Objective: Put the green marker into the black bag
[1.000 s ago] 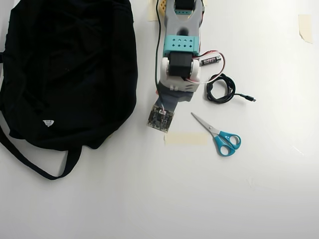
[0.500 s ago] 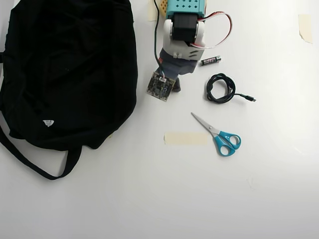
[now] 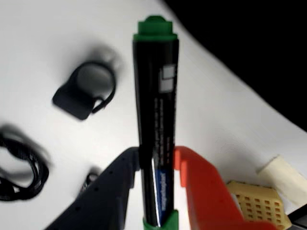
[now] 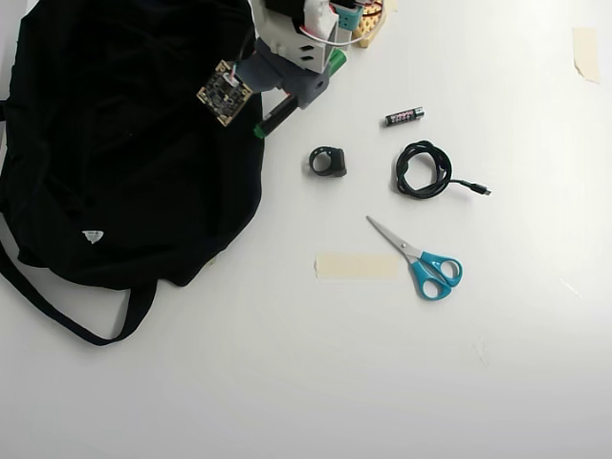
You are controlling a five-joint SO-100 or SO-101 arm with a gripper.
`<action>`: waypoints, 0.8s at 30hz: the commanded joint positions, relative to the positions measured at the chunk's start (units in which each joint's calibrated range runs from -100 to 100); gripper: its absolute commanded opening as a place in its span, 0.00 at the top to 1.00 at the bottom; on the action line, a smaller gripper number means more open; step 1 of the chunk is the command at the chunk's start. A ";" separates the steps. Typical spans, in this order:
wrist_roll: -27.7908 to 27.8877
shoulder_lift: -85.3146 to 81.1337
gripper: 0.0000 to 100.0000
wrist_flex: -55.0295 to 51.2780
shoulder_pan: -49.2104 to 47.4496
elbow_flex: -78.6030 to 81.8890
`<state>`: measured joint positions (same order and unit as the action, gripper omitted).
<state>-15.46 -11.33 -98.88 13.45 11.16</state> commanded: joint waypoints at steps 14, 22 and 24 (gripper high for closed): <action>-0.17 7.93 0.98 11.98 29.49 -8.29; -0.27 37.97 0.98 12.66 36.22 -39.29; -0.33 38.97 0.98 12.66 38.39 -39.29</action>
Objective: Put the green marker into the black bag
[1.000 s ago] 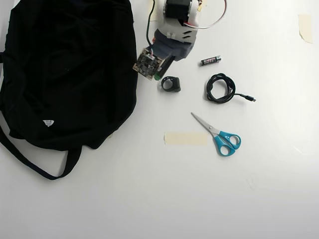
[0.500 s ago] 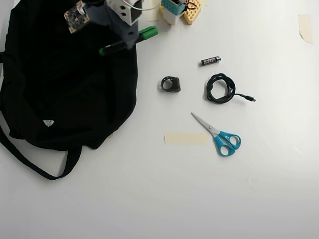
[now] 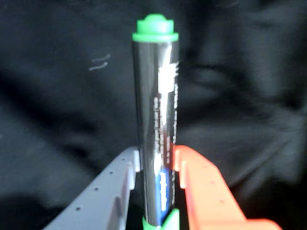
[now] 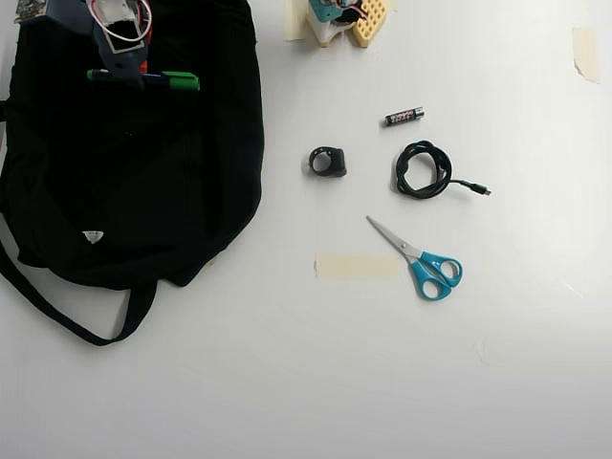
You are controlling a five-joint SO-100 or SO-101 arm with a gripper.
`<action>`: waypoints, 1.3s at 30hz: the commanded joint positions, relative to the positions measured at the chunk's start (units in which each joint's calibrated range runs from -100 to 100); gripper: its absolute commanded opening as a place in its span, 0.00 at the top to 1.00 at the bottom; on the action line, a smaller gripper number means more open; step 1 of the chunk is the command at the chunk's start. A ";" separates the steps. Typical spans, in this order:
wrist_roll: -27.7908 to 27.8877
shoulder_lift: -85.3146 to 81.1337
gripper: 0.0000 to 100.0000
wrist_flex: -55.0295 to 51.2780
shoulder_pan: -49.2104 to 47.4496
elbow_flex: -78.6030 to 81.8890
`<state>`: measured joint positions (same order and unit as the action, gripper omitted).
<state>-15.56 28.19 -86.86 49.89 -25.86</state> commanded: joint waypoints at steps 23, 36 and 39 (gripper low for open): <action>0.30 -11.42 0.98 -12.54 -25.13 -16.81; 3.44 -37.48 0.98 -12.45 -35.98 14.00; 3.44 -45.45 0.98 -12.19 -38.52 22.99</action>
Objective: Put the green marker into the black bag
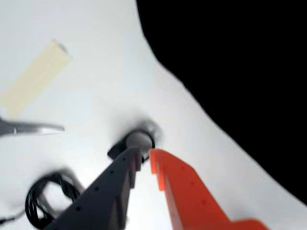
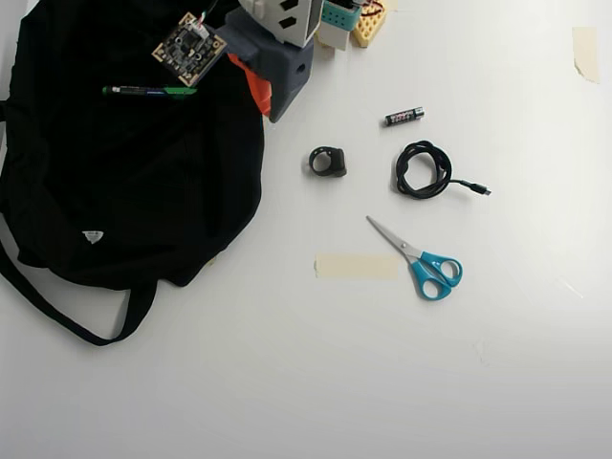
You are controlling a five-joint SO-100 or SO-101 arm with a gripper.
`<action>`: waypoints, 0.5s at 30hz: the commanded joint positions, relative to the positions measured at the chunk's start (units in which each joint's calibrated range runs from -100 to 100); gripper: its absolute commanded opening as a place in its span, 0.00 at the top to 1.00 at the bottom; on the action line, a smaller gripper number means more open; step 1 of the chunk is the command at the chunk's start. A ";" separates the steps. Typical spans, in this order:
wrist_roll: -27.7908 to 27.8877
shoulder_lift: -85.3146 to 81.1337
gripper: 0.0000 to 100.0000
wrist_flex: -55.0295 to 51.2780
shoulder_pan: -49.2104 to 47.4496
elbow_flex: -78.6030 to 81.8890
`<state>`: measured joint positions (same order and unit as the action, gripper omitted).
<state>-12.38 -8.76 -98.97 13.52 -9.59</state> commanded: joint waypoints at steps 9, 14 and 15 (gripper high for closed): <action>0.22 -24.77 0.98 7.58 -6.26 27.83; 0.27 -35.39 0.98 18.52 -8.73 46.61; 0.27 -37.80 0.98 20.85 -9.18 50.74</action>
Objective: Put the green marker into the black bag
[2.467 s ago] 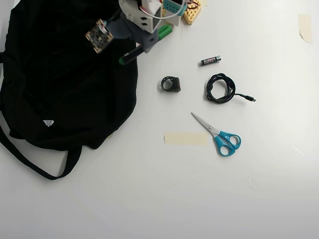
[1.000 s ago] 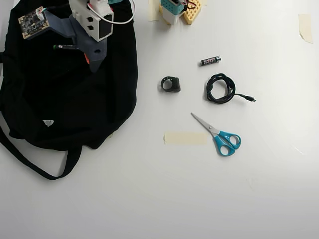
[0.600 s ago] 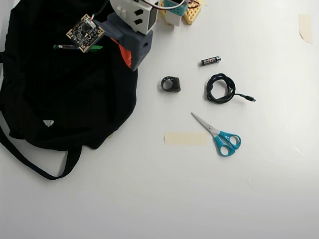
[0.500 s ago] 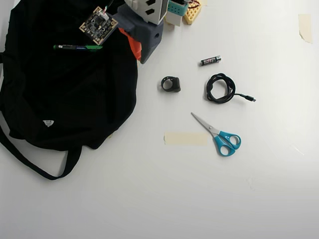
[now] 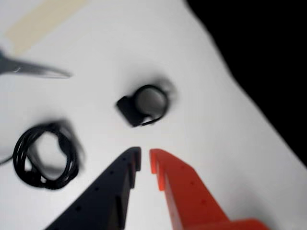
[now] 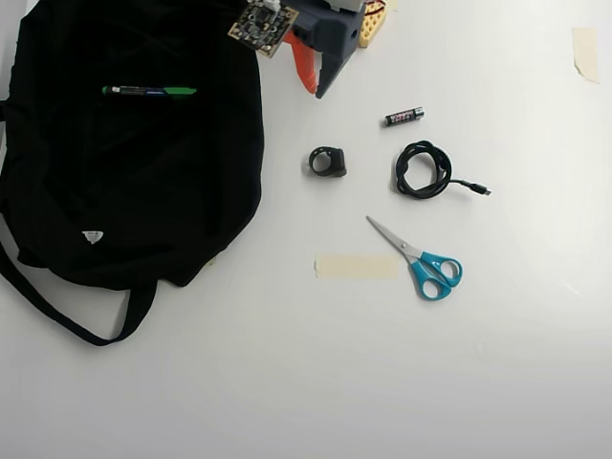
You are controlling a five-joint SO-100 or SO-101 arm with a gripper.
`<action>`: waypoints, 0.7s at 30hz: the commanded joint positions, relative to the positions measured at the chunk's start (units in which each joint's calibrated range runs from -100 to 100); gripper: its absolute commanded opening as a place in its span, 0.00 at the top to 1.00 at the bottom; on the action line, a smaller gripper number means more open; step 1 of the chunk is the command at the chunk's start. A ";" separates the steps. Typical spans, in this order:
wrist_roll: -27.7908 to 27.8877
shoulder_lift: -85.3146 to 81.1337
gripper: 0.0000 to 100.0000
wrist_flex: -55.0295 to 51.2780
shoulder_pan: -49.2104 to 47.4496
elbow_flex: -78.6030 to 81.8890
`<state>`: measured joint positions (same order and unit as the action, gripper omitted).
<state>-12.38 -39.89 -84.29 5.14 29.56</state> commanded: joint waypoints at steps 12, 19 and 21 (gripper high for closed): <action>2.52 -35.79 0.98 24.25 -4.40 53.46; 6.40 -48.24 0.98 24.25 -2.90 63.88; 6.40 -51.73 0.98 23.91 -3.12 66.04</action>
<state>-6.28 -87.55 -60.84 1.91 93.87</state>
